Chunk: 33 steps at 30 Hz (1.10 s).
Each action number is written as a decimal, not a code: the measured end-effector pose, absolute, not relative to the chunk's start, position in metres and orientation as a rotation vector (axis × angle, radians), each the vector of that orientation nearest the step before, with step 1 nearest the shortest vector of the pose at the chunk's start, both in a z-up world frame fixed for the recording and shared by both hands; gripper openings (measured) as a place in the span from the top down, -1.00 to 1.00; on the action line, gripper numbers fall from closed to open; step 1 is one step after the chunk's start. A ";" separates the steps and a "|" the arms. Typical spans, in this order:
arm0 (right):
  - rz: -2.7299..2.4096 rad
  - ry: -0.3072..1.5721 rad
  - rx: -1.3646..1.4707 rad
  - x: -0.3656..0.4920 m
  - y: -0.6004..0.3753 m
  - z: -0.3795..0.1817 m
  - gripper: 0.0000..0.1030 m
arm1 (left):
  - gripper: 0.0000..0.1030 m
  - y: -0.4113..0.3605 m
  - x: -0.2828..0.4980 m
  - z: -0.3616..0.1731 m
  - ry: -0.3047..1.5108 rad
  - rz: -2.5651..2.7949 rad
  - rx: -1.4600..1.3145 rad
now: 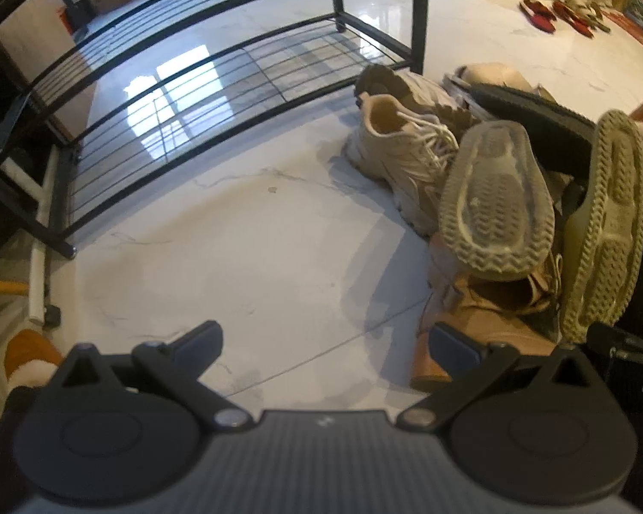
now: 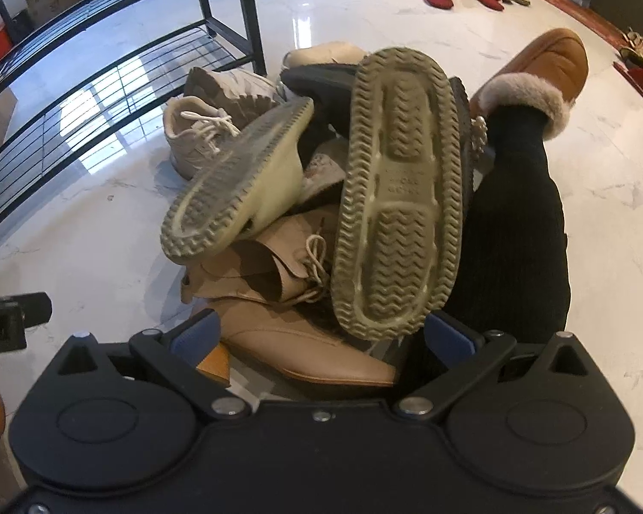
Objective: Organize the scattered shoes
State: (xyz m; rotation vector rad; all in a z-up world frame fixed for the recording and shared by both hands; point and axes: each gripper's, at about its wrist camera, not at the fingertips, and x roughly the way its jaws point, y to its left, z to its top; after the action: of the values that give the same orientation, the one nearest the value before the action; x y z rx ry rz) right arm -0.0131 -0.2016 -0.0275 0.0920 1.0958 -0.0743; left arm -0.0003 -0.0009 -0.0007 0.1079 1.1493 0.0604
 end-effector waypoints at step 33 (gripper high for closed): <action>-0.074 1.074 0.081 -0.016 -0.202 -0.029 -1.00 | -0.99 0.000 -0.002 -0.001 1.131 0.058 0.090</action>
State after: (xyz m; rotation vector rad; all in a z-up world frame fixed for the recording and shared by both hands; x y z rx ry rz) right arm -0.0164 -0.2017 -0.0291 0.0813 1.0740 -0.0745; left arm -0.0023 0.0002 -0.0009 0.0898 1.1314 0.0585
